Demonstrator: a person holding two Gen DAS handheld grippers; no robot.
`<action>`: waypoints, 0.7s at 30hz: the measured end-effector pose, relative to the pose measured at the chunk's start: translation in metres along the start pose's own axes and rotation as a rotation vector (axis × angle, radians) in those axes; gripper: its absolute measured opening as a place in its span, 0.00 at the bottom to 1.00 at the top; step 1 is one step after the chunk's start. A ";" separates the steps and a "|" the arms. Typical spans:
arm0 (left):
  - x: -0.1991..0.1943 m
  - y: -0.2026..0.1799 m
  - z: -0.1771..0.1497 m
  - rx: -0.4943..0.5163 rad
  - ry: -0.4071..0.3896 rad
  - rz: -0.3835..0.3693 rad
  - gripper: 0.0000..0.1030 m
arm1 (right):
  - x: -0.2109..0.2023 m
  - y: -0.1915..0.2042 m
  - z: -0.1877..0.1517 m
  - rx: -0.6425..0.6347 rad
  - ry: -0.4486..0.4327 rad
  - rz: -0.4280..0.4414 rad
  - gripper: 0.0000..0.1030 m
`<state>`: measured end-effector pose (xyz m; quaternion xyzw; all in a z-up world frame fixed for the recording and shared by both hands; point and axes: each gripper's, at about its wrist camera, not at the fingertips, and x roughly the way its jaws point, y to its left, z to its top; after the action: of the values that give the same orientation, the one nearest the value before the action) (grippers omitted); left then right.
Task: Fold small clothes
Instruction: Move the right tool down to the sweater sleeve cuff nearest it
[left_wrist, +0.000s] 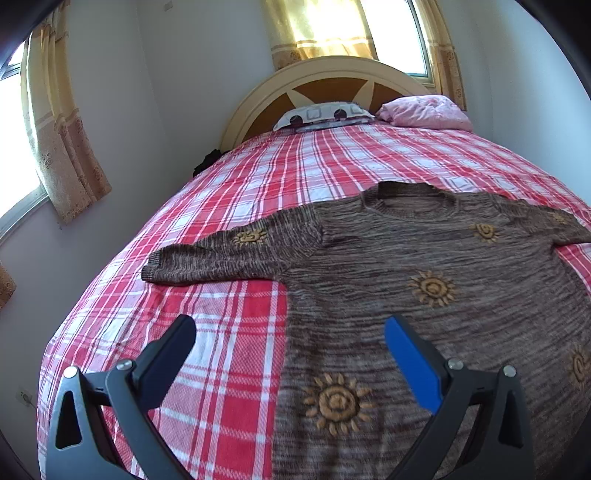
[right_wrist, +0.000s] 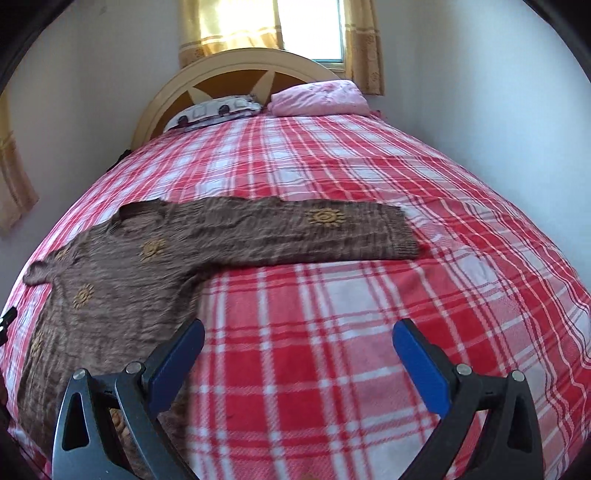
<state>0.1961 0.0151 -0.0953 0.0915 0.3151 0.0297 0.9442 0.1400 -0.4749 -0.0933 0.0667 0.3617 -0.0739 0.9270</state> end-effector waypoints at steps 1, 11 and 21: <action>0.004 0.000 0.001 0.000 0.004 0.004 1.00 | 0.004 -0.007 0.004 0.015 0.002 -0.004 0.99; 0.044 -0.014 0.020 -0.020 0.039 -0.020 1.00 | 0.049 -0.065 0.035 0.170 0.027 0.005 0.99; 0.071 -0.035 0.025 0.000 0.072 -0.051 1.00 | 0.088 -0.111 0.042 0.391 0.071 0.120 0.73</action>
<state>0.2682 -0.0151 -0.1241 0.0822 0.3513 0.0088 0.9326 0.2109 -0.5989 -0.1305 0.2693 0.3685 -0.0851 0.8857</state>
